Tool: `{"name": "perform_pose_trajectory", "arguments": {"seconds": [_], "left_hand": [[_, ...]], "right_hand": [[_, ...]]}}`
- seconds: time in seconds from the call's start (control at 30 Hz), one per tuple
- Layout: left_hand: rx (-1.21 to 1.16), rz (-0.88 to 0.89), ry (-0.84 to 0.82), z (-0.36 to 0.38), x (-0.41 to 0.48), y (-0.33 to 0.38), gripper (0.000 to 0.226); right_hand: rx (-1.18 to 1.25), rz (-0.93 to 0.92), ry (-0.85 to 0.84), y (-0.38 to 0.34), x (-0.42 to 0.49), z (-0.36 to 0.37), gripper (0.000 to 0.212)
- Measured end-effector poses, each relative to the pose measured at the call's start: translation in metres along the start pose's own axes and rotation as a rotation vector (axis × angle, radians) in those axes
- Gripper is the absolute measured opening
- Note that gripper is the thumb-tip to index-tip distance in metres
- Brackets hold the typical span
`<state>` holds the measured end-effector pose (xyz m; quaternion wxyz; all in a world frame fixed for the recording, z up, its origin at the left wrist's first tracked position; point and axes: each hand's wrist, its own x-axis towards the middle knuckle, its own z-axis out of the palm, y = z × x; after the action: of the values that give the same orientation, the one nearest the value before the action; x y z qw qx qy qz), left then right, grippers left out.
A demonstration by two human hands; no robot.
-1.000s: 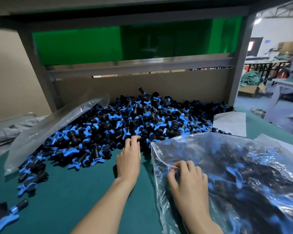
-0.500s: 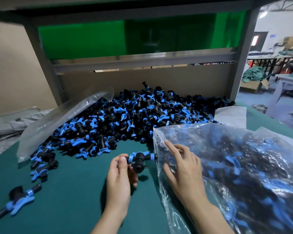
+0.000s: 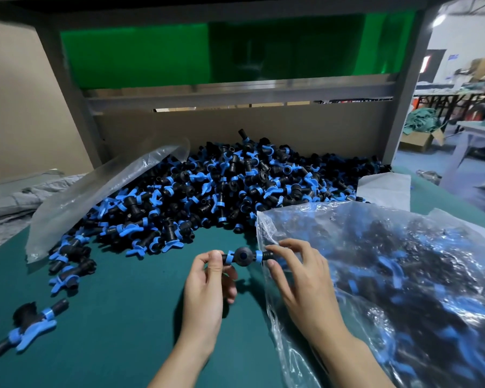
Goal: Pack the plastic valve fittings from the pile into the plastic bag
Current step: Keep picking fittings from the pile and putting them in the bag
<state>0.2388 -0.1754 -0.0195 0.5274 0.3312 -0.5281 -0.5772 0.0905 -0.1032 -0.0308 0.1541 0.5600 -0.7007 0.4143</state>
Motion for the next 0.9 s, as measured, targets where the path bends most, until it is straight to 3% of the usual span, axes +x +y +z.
{"name": "perform_pose_trajectory", "arguments": {"seconds": [0.9], "left_hand": [[0.044, -0.077, -0.026, -0.0044, 0.0022, -0.0036, 0.046]], "right_hand": [[0.014, 0.007, -0.018, 0.0018, 0.0002, 0.0005, 0.031]]}}
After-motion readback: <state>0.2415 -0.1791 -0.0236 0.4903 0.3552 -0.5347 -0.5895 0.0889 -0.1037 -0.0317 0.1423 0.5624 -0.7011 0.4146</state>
